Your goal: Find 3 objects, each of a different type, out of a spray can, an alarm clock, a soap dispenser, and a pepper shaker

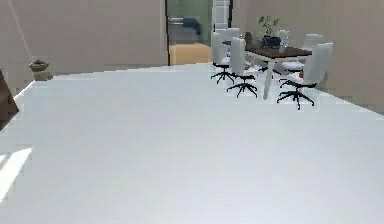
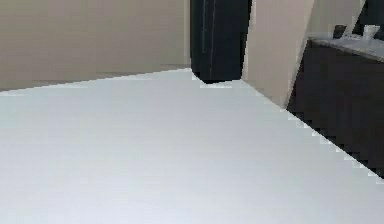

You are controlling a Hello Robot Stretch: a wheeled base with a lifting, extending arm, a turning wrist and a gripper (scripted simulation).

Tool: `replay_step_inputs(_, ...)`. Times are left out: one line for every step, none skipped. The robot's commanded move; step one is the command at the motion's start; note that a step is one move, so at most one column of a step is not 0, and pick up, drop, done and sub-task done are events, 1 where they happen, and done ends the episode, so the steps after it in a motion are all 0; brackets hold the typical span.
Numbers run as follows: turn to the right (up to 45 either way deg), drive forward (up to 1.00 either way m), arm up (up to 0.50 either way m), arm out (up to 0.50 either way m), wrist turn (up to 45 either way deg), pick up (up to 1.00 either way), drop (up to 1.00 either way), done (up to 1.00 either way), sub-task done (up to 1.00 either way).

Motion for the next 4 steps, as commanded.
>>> replay_step_inputs(0.0, 1.0, 0.0, 0.0, 0.0, 0.0, 0.0, 0.0, 0.0)
replay_step_inputs(0.0, 1.0, 0.0, 0.0, 0.0, 0.0, 0.0, 0.0, 0.0)
replay_step_inputs(0.0, 1.0, 0.0, 0.0, 0.0, 0.0, 0.0, 0.0, 0.0)
replay_step_inputs(6.0, 0.0, 0.0, 0.0, 0.0, 0.0, 0.0, 0.0, 0.0)
